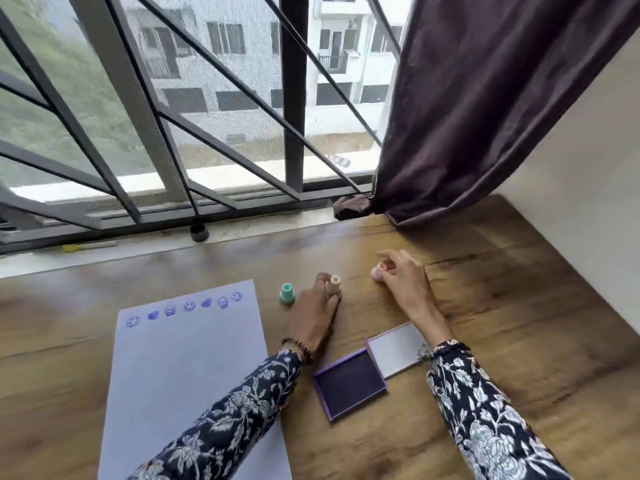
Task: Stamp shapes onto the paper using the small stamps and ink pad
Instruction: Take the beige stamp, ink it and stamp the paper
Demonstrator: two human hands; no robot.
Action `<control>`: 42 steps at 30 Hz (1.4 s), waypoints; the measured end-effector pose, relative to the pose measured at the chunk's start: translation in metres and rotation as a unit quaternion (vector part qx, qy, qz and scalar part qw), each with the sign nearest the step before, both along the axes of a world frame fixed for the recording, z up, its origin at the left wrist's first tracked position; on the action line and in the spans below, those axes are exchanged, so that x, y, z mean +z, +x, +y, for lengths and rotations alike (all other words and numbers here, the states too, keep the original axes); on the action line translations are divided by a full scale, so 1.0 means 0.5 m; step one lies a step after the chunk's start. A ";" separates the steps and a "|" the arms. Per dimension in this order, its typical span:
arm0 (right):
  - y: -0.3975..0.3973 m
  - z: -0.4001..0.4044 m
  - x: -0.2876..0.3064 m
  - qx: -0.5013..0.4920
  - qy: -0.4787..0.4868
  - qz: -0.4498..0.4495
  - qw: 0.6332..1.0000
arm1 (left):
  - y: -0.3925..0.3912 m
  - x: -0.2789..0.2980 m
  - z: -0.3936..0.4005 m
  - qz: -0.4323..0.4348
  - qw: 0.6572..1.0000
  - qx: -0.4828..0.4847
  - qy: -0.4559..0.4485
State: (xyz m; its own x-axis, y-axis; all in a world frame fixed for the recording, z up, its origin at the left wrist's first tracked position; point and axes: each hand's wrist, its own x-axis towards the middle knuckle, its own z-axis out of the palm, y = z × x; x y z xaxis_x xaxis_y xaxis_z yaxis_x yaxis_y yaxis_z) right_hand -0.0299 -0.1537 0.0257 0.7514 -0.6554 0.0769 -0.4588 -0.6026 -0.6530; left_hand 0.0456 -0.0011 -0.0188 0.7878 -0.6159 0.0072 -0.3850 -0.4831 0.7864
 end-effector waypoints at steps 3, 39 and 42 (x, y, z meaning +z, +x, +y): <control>-0.010 0.021 0.000 -0.006 -0.044 0.010 0.999 | -0.005 0.000 0.019 -0.013 1.000 -0.012 -0.021; -0.147 0.308 -0.004 -0.056 0.420 -0.179 0.888 | -0.128 0.095 0.237 -0.043 0.983 -0.098 -0.150; -0.153 0.298 -0.002 -0.093 0.471 -0.225 0.848 | -0.118 0.081 0.242 -0.034 0.985 -0.083 -0.147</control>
